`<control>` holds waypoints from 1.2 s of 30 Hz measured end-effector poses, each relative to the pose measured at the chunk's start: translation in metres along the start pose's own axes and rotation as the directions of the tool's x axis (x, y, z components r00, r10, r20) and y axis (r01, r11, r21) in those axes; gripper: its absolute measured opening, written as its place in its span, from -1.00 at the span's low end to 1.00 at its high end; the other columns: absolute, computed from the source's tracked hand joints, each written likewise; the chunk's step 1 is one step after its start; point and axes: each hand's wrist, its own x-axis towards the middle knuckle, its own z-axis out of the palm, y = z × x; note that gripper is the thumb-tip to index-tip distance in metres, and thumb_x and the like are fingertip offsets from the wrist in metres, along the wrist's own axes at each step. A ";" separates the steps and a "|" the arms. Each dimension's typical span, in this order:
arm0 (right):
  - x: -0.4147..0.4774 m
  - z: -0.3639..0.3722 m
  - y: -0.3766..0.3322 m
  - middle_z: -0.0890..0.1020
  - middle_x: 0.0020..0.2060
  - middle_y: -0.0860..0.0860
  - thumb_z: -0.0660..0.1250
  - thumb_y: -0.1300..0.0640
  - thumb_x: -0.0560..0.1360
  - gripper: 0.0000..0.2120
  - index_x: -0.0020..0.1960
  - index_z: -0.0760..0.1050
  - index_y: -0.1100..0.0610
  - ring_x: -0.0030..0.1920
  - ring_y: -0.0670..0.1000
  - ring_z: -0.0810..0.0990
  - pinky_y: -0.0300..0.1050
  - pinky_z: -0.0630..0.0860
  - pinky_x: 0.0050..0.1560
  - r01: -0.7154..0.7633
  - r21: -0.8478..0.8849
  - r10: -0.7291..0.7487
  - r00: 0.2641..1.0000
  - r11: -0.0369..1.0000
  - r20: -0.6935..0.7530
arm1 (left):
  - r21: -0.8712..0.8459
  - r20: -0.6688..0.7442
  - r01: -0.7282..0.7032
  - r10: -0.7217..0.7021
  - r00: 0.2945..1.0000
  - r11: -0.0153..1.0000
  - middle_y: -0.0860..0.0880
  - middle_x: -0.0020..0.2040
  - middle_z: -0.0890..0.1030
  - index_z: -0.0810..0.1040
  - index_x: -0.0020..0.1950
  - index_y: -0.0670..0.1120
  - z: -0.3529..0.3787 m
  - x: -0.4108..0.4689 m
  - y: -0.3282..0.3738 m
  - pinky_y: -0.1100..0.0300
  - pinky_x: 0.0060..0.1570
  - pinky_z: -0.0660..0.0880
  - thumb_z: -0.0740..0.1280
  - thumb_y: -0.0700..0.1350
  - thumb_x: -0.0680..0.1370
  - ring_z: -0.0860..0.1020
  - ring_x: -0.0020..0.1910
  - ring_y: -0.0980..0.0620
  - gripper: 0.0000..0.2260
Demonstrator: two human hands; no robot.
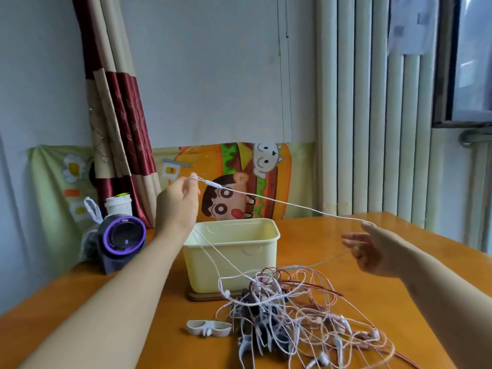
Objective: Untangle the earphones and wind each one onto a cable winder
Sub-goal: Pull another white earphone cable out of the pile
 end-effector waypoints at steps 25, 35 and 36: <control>-0.020 0.052 -0.009 0.67 0.00 -0.21 0.09 -0.61 0.22 -0.19 0.08 0.63 -0.01 0.30 -0.09 0.42 0.55 -0.20 0.29 0.194 -0.799 0.256 0.965 -0.569 0.052 | -0.166 0.658 0.786 -0.526 0.538 0.595 0.04 -0.43 0.35 0.42 -0.25 -0.06 -0.003 -0.012 -0.023 0.31 -0.44 0.20 0.22 -0.07 0.65 0.22 -0.44 0.11 -0.73; -0.027 0.038 -0.006 0.55 -0.51 -0.09 0.10 -0.28 0.53 -0.50 -0.13 0.62 0.07 -0.34 -0.13 0.58 -0.05 0.35 0.13 0.242 -0.958 0.414 0.896 -0.151 0.161 | -0.153 0.707 0.676 -0.398 0.584 0.720 -0.07 -0.26 0.71 0.40 -0.25 -0.10 0.017 -0.023 0.025 0.32 -0.50 0.23 0.13 -0.19 0.65 0.25 -0.60 0.16 -0.73; -0.024 0.036 -0.007 0.45 -0.56 -0.09 0.12 -0.28 0.53 -0.52 -0.21 0.60 0.06 -0.46 -0.13 0.49 -0.08 0.42 0.06 0.214 -0.973 0.392 0.905 -0.090 0.163 | -0.286 0.661 0.694 -0.388 0.642 0.661 -0.04 -0.30 0.70 0.42 -0.22 -0.09 0.019 -0.022 0.031 0.30 -0.48 0.22 0.12 -0.17 0.67 0.25 -0.59 0.16 -0.73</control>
